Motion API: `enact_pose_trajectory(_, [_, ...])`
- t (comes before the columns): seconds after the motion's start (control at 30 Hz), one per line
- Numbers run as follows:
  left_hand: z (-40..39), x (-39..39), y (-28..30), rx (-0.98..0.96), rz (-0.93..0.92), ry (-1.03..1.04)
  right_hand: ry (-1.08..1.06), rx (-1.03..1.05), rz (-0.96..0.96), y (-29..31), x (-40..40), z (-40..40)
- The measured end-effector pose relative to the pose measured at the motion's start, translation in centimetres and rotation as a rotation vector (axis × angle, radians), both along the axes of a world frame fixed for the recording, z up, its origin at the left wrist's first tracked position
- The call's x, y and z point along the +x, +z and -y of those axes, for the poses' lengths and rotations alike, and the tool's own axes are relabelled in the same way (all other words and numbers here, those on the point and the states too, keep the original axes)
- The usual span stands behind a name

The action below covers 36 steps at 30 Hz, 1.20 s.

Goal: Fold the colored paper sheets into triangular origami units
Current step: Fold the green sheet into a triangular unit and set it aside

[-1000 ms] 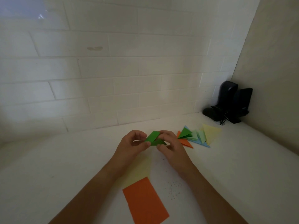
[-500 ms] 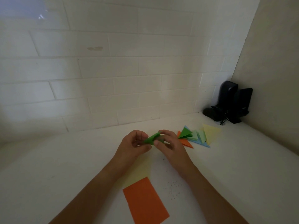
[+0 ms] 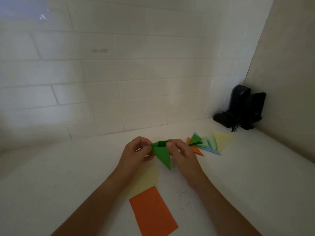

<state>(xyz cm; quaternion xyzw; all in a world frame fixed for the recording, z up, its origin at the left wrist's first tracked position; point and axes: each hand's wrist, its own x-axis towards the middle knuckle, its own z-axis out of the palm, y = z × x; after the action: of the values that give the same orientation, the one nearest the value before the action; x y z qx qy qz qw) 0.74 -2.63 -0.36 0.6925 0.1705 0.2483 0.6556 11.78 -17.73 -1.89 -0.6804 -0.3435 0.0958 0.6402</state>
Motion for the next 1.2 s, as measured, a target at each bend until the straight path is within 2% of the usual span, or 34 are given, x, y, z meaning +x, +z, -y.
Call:
enact_pose_trajectory(0.13, [0.04, -0.12, 0.02, 0.054, -0.035, -0.01, -0.002, 0.062, -0.006, 0.04, -0.05, 0.02])
enact_pose_trajectory(0.3, [0.32, -0.14, 0.08, 0.141, -0.055, -0.045, 0.064, -0.011, 0.106, -0.04, 0.2, -0.03])
enact_pose_trajectory(0.43, [0.47, -0.19, 0.17, 0.12, -0.041, -0.078, 0.07, -0.028, 0.171, -0.08, 0.31, 0.02])
enact_pose_trajectory(0.87, [0.56, -0.33, 0.11, 0.119, -0.048, -0.157, 0.063, -0.019, 0.17, 0.11, 0.01, 0.09])
enact_pose_trajectory(1.2, [0.3, -0.03, -0.12, 0.321, -0.024, -0.104, -0.035, -0.015, 0.094, -0.07, 0.09, 0.01])
